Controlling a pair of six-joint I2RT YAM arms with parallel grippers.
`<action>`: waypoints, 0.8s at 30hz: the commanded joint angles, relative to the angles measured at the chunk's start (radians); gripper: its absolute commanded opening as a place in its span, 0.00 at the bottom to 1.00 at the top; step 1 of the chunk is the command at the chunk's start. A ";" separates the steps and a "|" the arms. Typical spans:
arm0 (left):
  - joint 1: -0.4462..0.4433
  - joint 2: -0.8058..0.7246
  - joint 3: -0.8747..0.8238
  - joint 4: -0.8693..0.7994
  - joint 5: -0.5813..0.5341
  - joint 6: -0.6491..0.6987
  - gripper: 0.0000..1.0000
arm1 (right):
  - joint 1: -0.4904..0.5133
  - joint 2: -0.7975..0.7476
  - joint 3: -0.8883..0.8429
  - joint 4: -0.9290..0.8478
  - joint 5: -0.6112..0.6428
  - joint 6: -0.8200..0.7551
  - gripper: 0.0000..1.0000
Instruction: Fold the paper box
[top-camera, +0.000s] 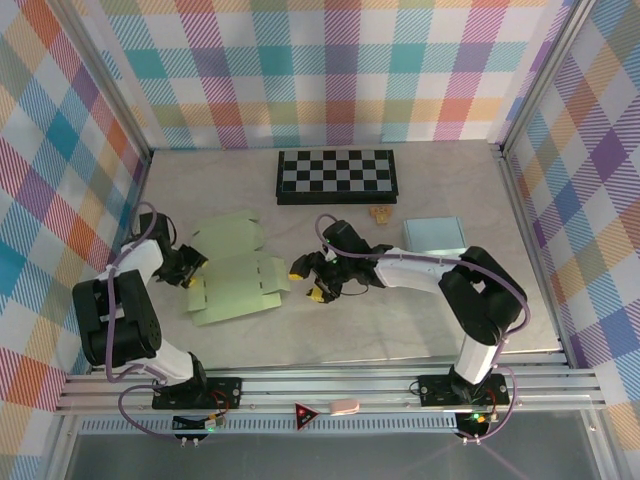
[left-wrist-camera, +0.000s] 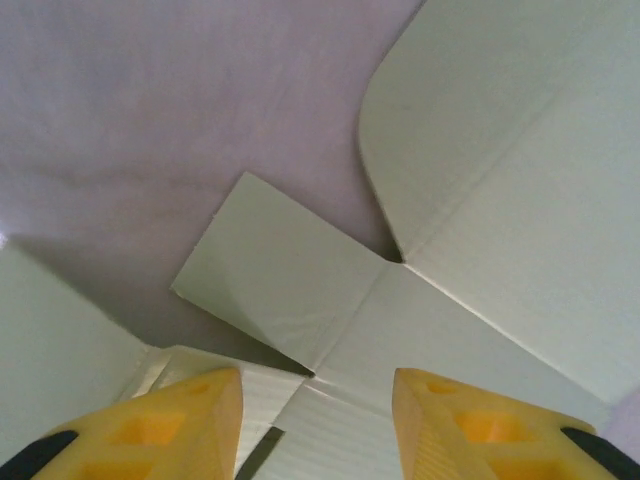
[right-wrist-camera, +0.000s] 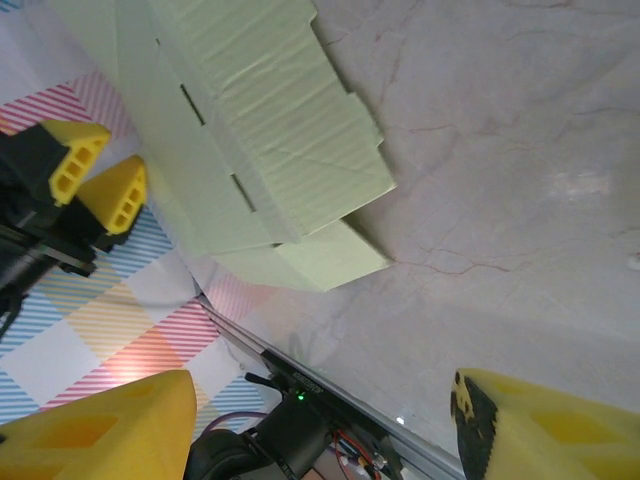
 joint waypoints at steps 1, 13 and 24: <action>-0.048 0.024 -0.056 0.080 0.126 -0.057 0.43 | -0.028 -0.056 -0.051 0.007 0.005 0.019 0.68; -0.509 0.040 -0.190 0.468 0.038 -0.610 0.38 | -0.173 -0.305 -0.324 0.030 0.081 0.044 0.70; -0.778 0.010 -0.110 0.609 -0.039 -0.940 0.41 | -0.181 -0.530 -0.445 -0.097 0.193 0.047 0.69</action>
